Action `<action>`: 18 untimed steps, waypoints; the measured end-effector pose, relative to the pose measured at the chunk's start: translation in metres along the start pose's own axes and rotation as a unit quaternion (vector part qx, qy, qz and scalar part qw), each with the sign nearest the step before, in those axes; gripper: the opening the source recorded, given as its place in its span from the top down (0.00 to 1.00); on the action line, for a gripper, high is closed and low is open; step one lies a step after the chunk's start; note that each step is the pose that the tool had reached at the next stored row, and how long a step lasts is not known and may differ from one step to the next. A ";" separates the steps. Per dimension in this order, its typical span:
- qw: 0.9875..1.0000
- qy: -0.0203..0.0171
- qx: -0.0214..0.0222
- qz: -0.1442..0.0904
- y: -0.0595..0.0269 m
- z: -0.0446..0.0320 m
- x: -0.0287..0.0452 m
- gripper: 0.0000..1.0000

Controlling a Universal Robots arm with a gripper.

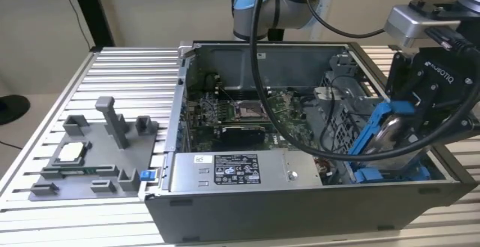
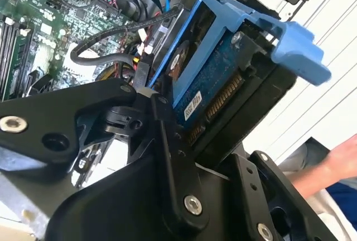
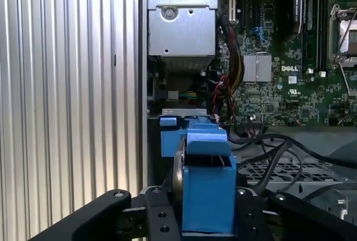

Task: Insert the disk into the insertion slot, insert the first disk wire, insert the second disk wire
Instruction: 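Insert the disk into the insertion slot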

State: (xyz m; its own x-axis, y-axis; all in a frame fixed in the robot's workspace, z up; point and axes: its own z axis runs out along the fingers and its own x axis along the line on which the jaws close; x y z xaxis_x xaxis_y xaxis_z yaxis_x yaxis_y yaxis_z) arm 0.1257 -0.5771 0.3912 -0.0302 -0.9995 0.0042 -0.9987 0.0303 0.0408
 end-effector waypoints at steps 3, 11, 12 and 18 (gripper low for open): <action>1.000 0.000 0.000 0.000 0.0000 0.0001 0.0000 0.00; 1.000 0.000 0.000 0.000 0.0010 -0.0239 -0.0001 0.00; 1.000 0.000 0.000 0.000 0.0010 -0.0254 -0.0002 0.00; 1.000 -0.001 0.010 -0.004 0.0035 -0.0220 -0.0042 0.00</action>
State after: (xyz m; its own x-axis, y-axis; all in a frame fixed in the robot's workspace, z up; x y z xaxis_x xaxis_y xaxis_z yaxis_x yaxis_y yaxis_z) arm 0.1232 -0.5727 0.4133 -0.0224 -0.9997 0.0011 -0.9996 0.0224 0.0199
